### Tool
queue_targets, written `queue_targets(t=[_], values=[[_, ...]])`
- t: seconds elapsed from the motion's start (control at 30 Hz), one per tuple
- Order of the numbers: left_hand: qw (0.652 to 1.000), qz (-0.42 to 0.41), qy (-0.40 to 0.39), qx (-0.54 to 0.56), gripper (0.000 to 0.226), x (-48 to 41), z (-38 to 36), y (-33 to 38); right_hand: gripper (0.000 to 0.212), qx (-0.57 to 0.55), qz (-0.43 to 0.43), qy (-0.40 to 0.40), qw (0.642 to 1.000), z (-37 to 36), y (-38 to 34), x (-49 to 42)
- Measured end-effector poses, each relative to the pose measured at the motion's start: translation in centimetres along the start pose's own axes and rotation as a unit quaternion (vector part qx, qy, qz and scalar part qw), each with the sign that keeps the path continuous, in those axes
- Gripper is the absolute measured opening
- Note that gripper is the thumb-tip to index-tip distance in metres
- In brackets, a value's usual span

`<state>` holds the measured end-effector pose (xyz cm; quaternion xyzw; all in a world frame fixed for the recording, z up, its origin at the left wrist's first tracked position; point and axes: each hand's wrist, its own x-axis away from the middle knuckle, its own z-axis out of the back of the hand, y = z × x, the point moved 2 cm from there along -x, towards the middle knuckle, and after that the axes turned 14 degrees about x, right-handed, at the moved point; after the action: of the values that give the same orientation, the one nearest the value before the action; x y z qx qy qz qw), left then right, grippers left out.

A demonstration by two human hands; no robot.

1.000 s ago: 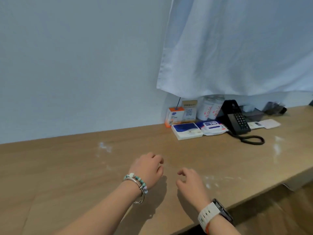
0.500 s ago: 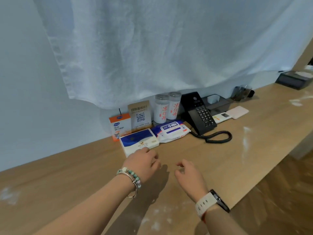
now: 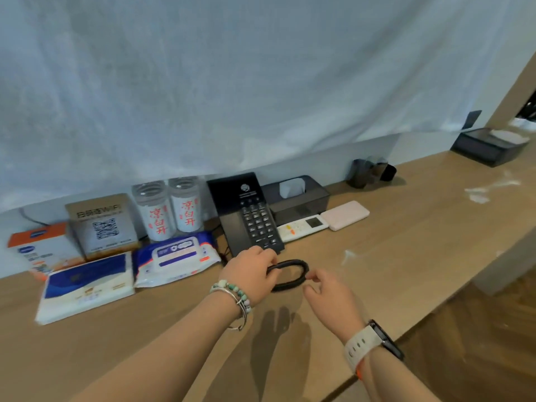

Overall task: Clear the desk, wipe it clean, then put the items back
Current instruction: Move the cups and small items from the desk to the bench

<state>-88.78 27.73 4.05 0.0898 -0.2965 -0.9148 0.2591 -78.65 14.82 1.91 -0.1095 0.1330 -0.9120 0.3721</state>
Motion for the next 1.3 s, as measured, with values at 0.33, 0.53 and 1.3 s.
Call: queue_targets(t=[0.33, 0.53, 1.3], values=[[1.000, 0.001, 0.011, 0.025, 0.027, -16.2, -5.3, 5.6, 0.025, -0.029, -0.007, 0.001, 1.000, 4.1, 10.1, -14.8], [1.000, 0.002, 0.003, 0.018, 0.030, -25.5, -8.5, 10.3, 0.027, -0.018, -0.003, 0.025, 1.000, 7.8, 17.4, -24.0], [0.970, 0.195, -0.022, -0.143, 0.055, -48.1, -16.7, 19.7, 0.036, 0.046, 0.255, -0.029, 0.965, 13.2, 30.8, -49.5]])
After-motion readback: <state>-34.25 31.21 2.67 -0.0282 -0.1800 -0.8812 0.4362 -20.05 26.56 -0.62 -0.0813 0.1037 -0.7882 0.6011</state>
